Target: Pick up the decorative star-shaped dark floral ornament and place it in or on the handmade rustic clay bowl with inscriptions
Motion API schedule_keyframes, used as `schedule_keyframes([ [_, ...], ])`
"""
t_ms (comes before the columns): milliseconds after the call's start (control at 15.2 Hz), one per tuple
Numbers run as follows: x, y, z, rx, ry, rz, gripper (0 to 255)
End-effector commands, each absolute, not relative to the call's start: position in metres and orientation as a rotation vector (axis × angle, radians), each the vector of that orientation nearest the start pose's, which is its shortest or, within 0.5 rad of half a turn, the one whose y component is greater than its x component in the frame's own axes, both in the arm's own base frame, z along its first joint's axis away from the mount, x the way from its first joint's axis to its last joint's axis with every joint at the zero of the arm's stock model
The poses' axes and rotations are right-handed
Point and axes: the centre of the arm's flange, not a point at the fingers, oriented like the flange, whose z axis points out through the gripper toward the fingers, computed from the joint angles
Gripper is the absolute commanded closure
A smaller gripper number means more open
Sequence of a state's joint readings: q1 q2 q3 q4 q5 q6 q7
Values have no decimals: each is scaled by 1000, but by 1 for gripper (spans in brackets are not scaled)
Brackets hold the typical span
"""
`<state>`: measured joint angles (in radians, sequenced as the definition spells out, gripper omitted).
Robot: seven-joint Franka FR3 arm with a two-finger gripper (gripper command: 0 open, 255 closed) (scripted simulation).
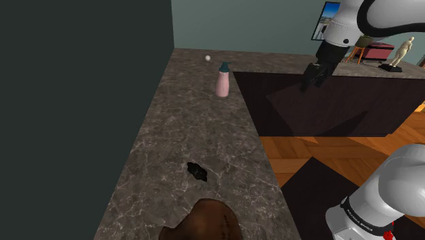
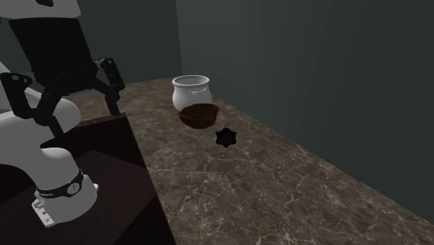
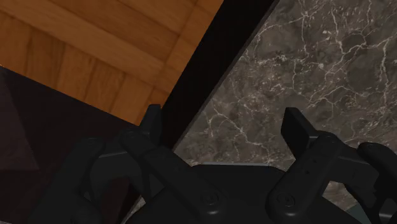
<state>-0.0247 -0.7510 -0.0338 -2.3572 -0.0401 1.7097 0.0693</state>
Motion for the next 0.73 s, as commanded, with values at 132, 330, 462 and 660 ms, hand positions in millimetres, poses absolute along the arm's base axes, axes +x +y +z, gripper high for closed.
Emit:
schedule_keyframes([
  [132, 342, -5, 581, -3151, 146, -155, 0],
  [330, 360, 27, 564, -3156, 91, -143, 0],
  [462, 371, 48, 553, -3158, 54, -135, 0],
  [660, 387, 81, 536, -3161, -2, -123, 0],
])
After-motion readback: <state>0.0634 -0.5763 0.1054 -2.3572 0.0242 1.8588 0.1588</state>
